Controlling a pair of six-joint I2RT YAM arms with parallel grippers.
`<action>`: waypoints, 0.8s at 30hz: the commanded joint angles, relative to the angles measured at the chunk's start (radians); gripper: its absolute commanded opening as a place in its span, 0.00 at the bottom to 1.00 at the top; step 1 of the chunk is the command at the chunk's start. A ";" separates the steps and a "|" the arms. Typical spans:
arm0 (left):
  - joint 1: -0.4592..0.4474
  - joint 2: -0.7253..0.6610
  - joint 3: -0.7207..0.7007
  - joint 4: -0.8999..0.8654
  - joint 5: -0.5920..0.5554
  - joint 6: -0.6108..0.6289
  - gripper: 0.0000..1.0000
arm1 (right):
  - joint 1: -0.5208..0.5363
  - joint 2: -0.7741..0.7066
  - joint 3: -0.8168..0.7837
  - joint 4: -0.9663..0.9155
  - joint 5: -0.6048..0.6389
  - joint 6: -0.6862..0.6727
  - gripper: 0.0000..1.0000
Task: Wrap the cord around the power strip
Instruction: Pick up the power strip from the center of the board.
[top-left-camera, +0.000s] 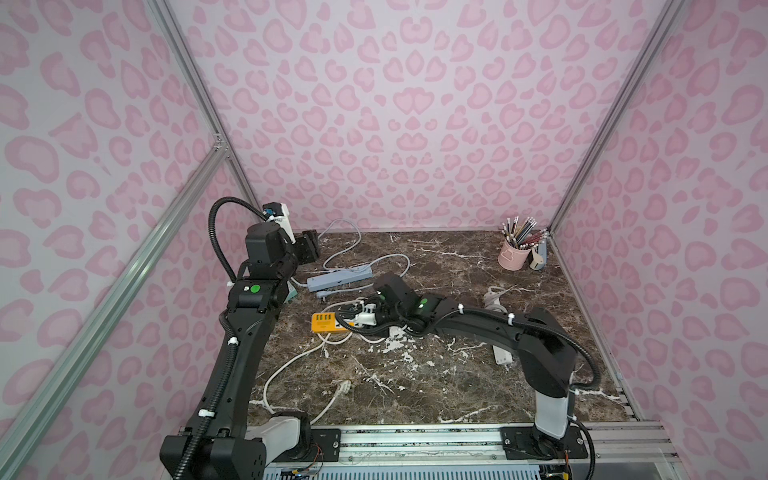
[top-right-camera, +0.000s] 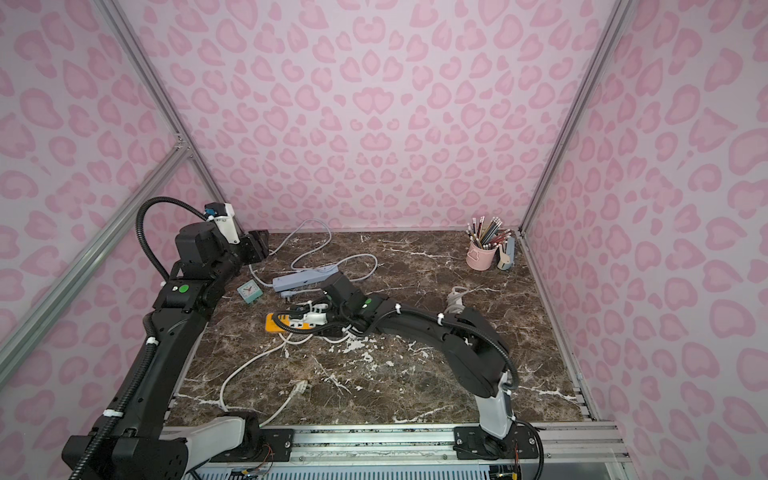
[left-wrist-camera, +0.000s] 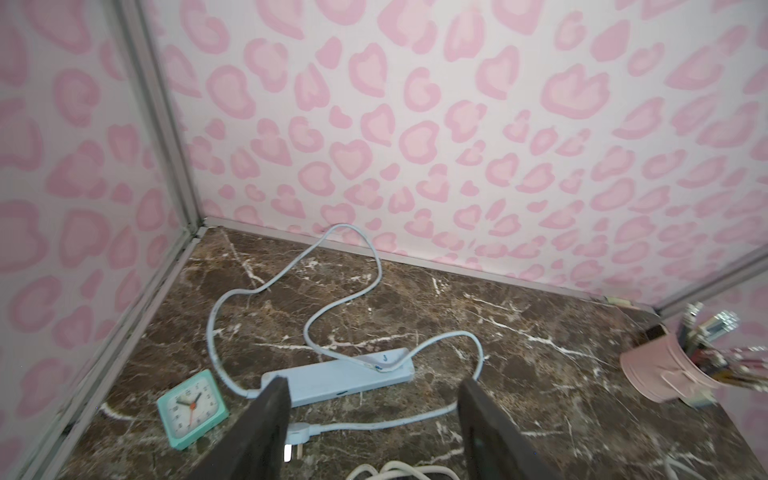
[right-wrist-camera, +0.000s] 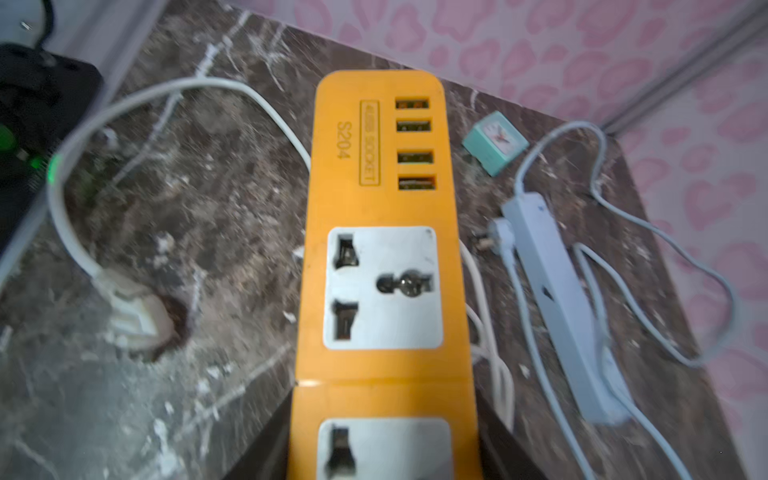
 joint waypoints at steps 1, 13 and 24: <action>-0.044 0.032 0.007 0.016 0.195 0.057 0.66 | -0.099 -0.156 -0.120 -0.080 0.083 -0.206 0.18; -0.235 0.181 -0.198 0.192 0.744 0.067 0.69 | -0.222 -0.559 -0.383 -0.133 0.114 -0.349 0.17; -0.335 0.230 -0.272 0.223 0.875 0.103 0.69 | -0.270 -0.613 -0.374 -0.150 -0.021 -0.349 0.17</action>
